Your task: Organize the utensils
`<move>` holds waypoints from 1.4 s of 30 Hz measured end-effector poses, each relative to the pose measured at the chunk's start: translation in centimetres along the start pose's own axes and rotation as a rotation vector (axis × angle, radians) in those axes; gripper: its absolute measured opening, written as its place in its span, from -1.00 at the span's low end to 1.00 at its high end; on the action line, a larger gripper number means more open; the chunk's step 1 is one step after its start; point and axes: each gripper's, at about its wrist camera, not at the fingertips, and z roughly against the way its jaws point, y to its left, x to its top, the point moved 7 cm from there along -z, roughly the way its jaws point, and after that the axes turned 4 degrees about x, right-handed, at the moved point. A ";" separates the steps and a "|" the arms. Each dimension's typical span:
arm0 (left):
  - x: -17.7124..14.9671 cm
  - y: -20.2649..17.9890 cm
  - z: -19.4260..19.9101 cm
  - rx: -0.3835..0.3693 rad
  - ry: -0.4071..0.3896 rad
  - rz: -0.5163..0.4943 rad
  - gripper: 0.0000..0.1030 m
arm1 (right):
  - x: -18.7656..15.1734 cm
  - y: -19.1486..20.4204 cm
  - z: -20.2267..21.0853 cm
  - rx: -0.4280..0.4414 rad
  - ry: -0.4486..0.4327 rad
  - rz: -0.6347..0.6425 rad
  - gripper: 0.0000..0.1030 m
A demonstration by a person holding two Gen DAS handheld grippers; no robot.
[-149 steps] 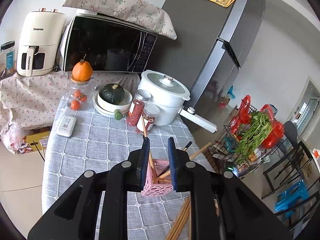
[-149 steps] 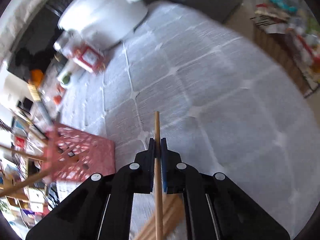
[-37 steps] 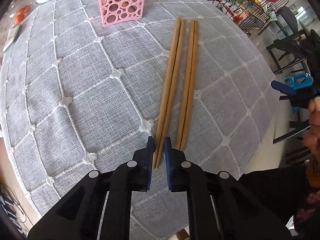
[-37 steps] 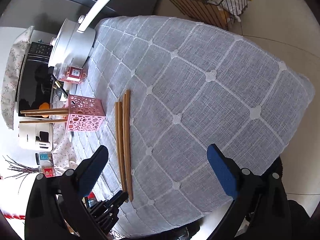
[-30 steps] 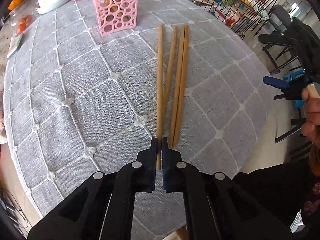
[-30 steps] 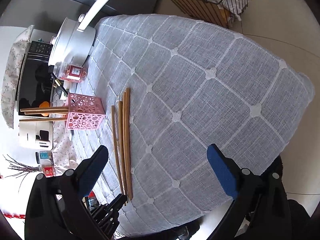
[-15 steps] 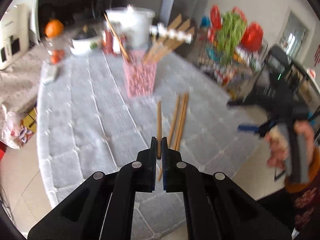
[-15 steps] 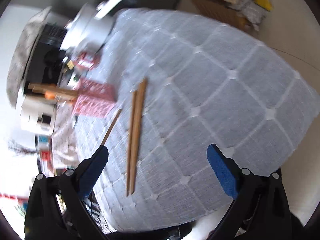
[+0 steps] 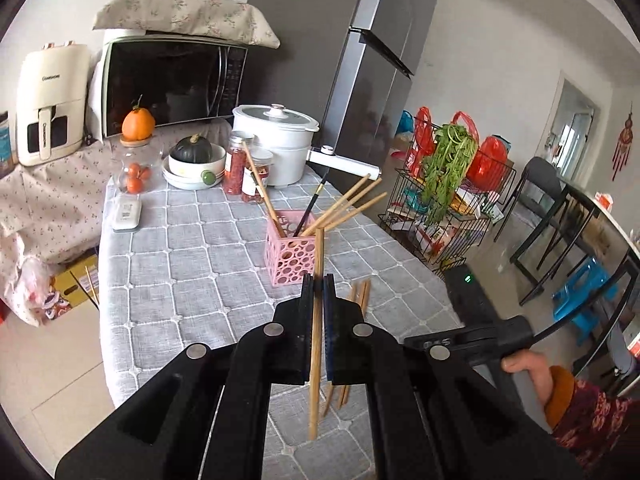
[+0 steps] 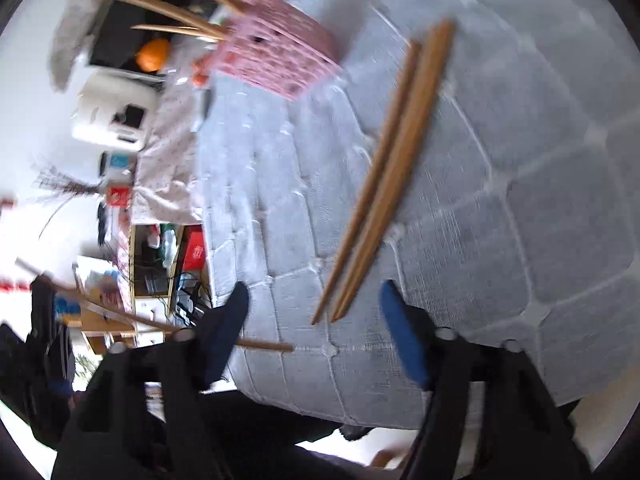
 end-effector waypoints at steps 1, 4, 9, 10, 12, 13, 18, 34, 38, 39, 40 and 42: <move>0.1 0.3 0.1 -0.005 -0.003 0.005 -0.93 | 0.1 -0.4 -0.4 -0.013 -0.006 -0.025 -0.05; 0.4 0.5 0.6 -0.025 -0.021 0.011 -0.93 | 0.8 -0.9 -0.7 -0.061 -0.049 -0.067 -0.30; 0.7 0.4 0.7 -0.051 -0.027 0.019 -0.93 | 2.6 -2.2 -0.1 -0.137 -0.126 -0.153 -0.41; 0.8 0.4 0.7 -0.053 -0.028 0.022 -0.93 | 3.4 -2.5 0.4 -0.141 -0.147 -0.181 -0.41; 0.9 0.5 0.6 -0.058 -0.031 0.031 -0.93 | 5.5 -3.4 1.7 -0.153 -0.208 -0.241 -0.40; 1.0 0.6 0.6 -0.061 -0.033 0.034 -0.93 | 6.8 -4.1 2.4 -0.159 -0.240 -0.272 -0.40; 1.2 0.5 0.4 -0.075 -0.030 0.039 -0.93 | 11.6 -6.4 3.4 -0.174 -0.294 -0.360 -0.40; 1.5 1.4 0.3 -0.094 -0.015 0.096 -0.93 | 13.9 -6.1 1.8 -0.286 -0.313 -0.284 -0.84; 1.6 1.6 0.1 -0.090 -0.013 0.104 -0.93 | 11.7 -5.5 4.2 -0.246 -0.354 -0.247 -0.84; 1.5 1.7 0.0 -0.084 -0.010 0.107 -0.93 | 11.0 -5.0 5.2 -0.233 -0.370 -0.230 -0.84; 1.5 1.8 0.0 -0.083 -0.008 0.110 -0.93 | 10.3 -4.5 6.1 -0.222 -0.386 -0.214 -0.84; 1.4 2.1 -0.1 -0.090 0.003 0.128 -0.93 | 9.2 -3.4 7.5 -0.197 -0.414 -0.186 -0.84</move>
